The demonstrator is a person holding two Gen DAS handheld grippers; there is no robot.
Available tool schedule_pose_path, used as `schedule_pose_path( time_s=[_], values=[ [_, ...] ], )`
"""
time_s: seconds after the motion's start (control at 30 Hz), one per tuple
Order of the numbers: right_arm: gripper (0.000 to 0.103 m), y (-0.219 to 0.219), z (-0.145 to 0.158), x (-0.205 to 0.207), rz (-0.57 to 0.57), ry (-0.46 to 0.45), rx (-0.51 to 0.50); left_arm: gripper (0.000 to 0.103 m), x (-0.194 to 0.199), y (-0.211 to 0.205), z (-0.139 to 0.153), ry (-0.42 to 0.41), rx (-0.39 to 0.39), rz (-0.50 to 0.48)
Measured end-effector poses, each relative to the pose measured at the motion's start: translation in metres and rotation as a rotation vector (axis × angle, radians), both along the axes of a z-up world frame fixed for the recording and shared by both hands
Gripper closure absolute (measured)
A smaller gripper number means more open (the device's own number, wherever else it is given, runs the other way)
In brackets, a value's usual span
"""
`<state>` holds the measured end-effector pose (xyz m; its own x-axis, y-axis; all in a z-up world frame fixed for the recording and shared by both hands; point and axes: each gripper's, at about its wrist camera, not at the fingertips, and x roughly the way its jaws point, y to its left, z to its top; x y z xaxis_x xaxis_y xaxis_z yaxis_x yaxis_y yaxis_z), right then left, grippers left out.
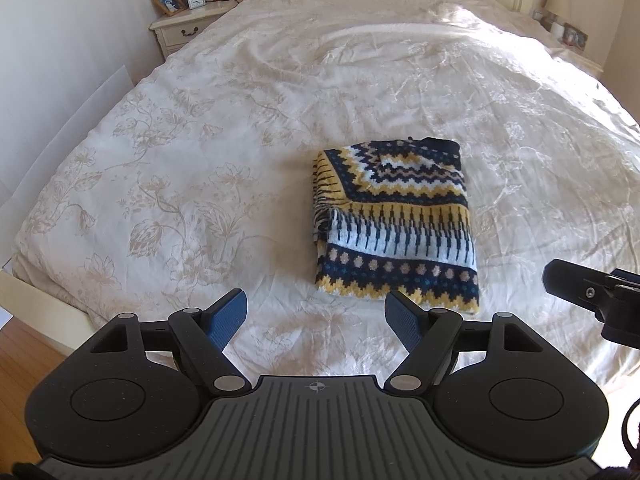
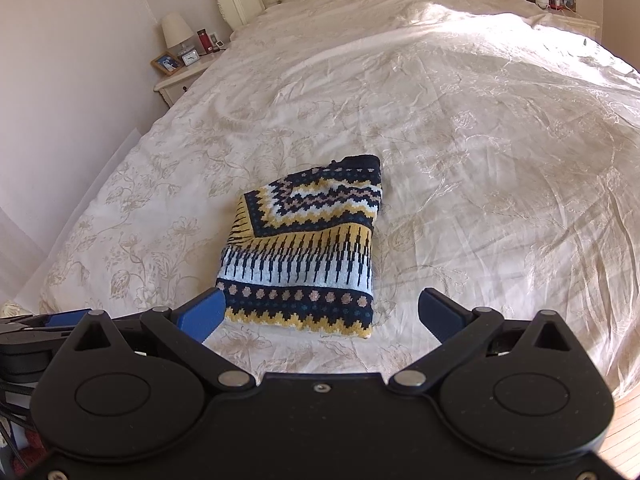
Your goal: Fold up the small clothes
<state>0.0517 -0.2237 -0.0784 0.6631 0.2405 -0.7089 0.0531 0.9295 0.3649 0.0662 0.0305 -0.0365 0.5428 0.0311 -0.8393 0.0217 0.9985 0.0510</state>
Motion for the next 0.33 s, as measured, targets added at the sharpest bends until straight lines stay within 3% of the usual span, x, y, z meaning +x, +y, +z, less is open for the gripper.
schedule_pose_path(
  time_s=[0.33],
  values=[
    [0.001, -0.0002, -0.0021, 0.0043, 0.008, 0.010, 0.009, 0.028, 0.0036, 0.0025, -0.0012, 0.002, 0.000, 0.007]
  ],
)
